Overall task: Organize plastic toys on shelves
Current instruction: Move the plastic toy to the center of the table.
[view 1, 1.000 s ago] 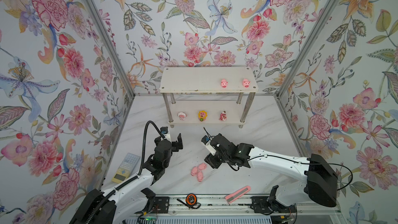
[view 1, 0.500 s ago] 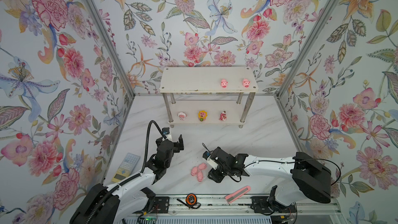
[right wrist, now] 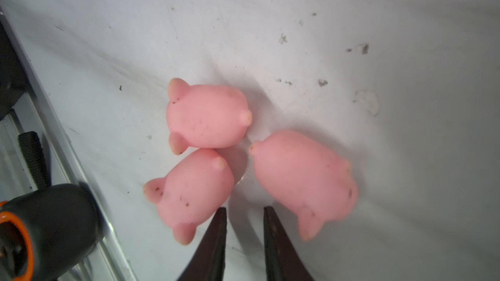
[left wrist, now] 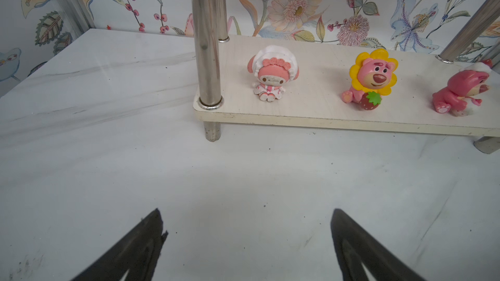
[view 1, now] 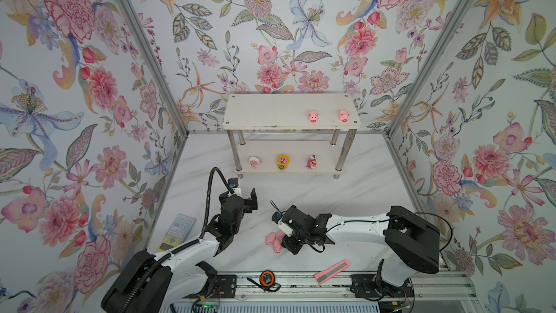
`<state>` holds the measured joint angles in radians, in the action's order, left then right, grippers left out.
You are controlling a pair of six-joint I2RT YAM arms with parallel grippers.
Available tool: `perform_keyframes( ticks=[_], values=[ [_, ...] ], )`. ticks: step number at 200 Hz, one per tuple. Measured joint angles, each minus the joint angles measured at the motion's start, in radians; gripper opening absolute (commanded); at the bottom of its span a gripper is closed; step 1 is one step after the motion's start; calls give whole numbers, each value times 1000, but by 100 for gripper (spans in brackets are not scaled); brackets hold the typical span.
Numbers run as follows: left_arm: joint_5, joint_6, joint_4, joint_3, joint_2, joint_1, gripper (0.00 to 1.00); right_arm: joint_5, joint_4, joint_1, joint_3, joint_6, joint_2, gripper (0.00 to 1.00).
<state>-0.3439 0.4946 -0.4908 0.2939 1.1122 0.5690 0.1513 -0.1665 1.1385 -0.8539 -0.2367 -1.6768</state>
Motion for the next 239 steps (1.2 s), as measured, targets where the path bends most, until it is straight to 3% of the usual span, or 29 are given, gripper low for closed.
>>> perform_keyframes(
  ticks=[41, 114, 155, 195, 239],
  values=[
    [0, -8, -1, 16, 0, 0, 97, -31, 5, -12, -79, 4, -71, 21],
    [-1, -15, 0, 33, 3, 0, 98, -70, 58, -149, -189, -85, -170, 26],
    [0, -19, -1, 36, 23, 0, 98, -97, 80, -168, -156, -109, -88, 37],
    [1, -19, -5, 37, 55, 0, 98, -150, 82, -177, -83, -120, 49, 43],
    [25, -24, -11, 51, 87, 19, 95, -179, 74, -214, -33, -150, 55, 46]
  ],
)
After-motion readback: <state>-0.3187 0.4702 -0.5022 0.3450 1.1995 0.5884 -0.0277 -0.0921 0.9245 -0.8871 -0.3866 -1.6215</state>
